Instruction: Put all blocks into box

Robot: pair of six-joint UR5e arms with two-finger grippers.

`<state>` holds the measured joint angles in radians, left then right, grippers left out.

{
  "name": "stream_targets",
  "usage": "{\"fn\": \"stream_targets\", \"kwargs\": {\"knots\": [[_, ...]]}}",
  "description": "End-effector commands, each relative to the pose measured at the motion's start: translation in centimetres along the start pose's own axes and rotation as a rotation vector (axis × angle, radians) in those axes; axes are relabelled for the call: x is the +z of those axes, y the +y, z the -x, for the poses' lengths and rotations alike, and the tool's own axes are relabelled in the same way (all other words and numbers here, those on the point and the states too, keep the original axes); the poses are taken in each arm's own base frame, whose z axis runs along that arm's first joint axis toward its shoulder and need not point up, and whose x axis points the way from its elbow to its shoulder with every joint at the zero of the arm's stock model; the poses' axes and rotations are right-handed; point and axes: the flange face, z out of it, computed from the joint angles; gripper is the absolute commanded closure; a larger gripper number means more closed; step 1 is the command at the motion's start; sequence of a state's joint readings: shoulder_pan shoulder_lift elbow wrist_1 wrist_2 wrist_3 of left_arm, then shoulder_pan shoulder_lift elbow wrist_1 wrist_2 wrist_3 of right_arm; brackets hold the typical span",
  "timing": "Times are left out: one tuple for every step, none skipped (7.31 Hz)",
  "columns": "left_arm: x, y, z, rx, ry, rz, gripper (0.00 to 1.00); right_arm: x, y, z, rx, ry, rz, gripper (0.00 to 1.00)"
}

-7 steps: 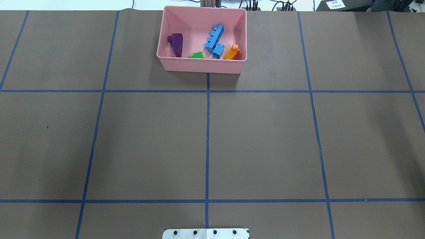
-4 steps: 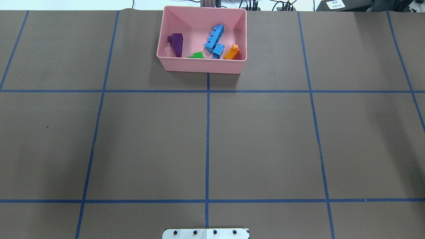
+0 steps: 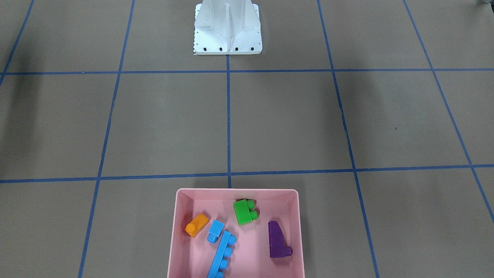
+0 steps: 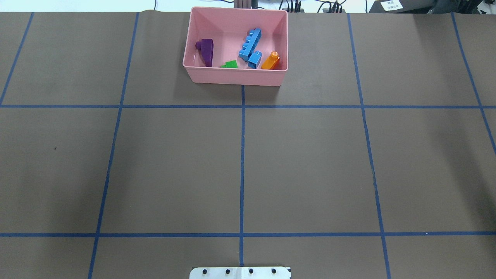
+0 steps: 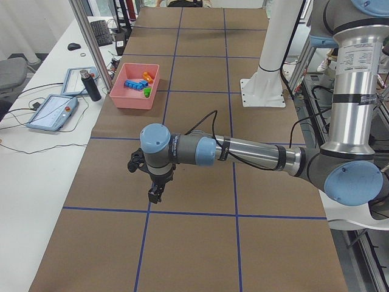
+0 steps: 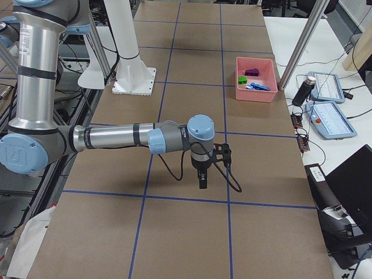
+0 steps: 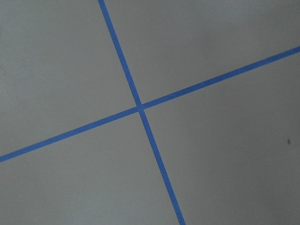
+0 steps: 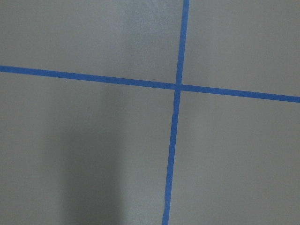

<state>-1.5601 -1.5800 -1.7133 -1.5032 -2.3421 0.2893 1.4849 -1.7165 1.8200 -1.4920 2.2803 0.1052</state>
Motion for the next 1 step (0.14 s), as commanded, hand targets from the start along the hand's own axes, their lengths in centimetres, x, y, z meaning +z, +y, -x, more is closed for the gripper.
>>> {"fn": "stream_targets", "kwargs": {"knots": [[0.1, 0.04, 0.1, -0.001, -0.001, 0.002, 0.0, 0.07, 0.08, -0.06, 0.001, -0.001, 0.002, 0.0]]}}
